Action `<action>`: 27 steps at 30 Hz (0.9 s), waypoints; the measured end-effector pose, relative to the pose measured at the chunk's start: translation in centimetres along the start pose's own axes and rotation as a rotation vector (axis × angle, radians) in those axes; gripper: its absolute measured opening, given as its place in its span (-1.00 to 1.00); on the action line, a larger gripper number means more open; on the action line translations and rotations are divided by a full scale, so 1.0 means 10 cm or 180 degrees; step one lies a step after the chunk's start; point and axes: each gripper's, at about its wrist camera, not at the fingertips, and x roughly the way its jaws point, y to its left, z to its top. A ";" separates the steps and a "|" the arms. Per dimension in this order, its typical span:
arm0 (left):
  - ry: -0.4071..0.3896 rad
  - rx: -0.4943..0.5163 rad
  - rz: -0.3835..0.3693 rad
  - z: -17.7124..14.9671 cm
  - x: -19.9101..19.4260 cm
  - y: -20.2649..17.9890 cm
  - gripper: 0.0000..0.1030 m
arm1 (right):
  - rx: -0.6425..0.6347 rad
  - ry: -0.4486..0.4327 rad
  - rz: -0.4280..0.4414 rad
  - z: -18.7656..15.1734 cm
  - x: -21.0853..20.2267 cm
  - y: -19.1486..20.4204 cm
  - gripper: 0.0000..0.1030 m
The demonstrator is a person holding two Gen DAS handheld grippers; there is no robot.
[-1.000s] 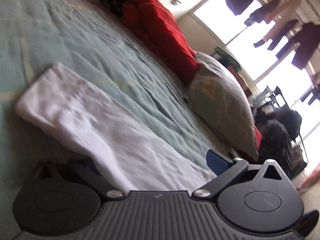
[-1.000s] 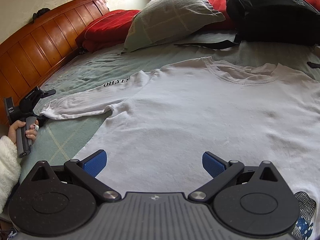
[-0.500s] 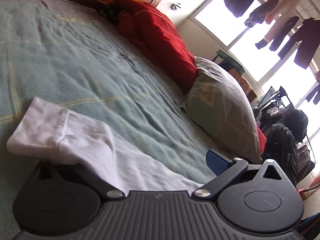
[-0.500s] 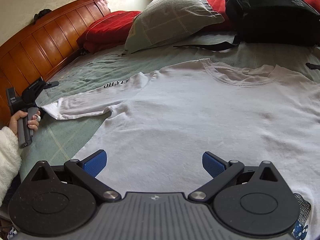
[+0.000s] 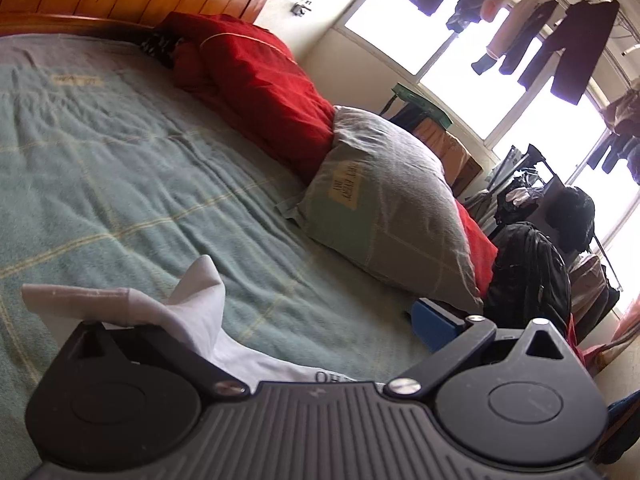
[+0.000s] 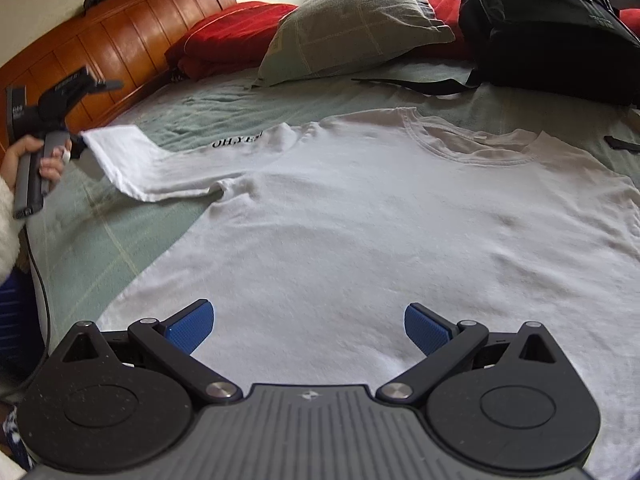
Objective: Fold clothes
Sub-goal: 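Grasp the folded sleeve end with the left tool, then lift the sleeve with the left tool and fold it across the shirt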
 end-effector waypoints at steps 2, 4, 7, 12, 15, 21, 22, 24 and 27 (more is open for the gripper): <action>0.0021 0.0039 0.0005 -0.02 0.00 -0.11 0.97 | -0.0097 0.0065 0.0022 -0.02 -0.03 -0.02 1.00; 0.0044 0.0074 0.0011 -0.04 0.01 -0.21 0.97 | -0.0200 0.0122 0.0034 -0.04 -0.04 -0.04 1.00; 0.0069 0.0111 0.0007 -0.07 0.02 -0.36 0.97 | -0.0284 0.0269 0.0058 -0.05 -0.03 -0.07 1.00; 0.0069 0.0143 -0.0071 -0.10 0.01 -0.58 0.97 | -0.0407 0.0368 0.0169 -0.10 -0.10 -0.11 1.00; 0.0116 0.0184 -0.0063 -0.14 0.02 -0.71 0.97 | -0.0445 0.0411 0.0170 -0.13 -0.12 -0.14 1.00; 0.0185 0.0302 -0.0141 -0.23 0.02 -1.02 0.97 | -0.0409 0.0434 0.0093 -0.23 -0.24 -0.20 1.00; 0.0208 0.0318 -0.0154 -0.25 0.03 -1.07 0.97 | -0.0412 0.0433 0.0083 -0.25 -0.25 -0.20 1.00; 0.0251 0.0362 -0.0179 -0.29 0.04 -1.18 0.97 | -0.0420 0.0431 0.0064 -0.29 -0.27 -0.20 1.00; 0.0281 0.0434 -0.0245 -0.37 0.06 -1.35 0.97 | -0.0577 0.0453 0.0075 -0.34 -0.28 -0.18 1.00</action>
